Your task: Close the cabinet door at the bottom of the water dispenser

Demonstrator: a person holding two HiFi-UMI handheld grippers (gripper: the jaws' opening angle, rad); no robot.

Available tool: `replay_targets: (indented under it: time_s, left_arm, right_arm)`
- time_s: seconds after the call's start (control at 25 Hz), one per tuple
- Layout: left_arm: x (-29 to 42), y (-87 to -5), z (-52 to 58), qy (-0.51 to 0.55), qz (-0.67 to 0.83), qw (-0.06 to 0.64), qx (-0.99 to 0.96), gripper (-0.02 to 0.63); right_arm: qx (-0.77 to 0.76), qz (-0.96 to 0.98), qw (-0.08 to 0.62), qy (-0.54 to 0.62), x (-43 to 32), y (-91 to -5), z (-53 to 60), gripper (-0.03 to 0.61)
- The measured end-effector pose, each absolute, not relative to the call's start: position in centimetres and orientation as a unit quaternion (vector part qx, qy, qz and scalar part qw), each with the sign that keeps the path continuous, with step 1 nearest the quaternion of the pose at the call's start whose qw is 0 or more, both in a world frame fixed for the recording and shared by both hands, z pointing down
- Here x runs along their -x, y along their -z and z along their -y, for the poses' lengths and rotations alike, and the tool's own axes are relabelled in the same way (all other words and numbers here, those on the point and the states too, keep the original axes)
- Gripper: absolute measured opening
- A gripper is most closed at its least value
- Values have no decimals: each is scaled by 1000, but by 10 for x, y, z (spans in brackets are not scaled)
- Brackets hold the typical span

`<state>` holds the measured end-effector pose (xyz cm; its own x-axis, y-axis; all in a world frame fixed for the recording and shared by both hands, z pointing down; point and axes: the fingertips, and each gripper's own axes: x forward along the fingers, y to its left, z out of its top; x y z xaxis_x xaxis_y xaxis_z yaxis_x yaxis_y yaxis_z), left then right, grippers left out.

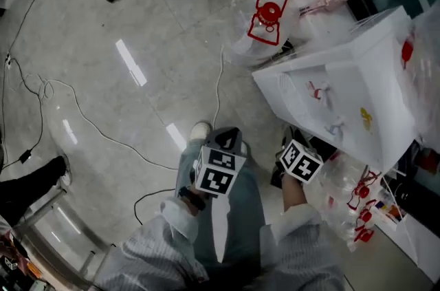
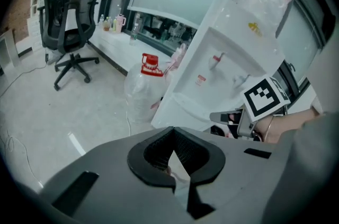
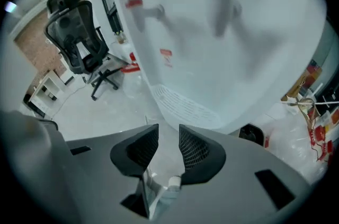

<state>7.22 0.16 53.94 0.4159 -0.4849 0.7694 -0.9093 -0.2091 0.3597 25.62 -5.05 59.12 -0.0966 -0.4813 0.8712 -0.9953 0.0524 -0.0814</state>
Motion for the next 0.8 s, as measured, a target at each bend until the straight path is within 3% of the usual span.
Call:
replay_targets:
  time_s: [0.2,0.48,0.8]
  left_arm:
    - [-50,-453,14,-256,454,368,-770,11]
    - [-26,-324,52,-213,438,284,-825,11]
    - [-23,-205,62,-151,429,193,-870,11]
  right_arm:
    - [-573,683,242,-383,-199,-482,76,74]
    - [-554,754,87,-341,-134,-309,105,58]
    - [-480,841,1,-248,-97,-158,79,24]
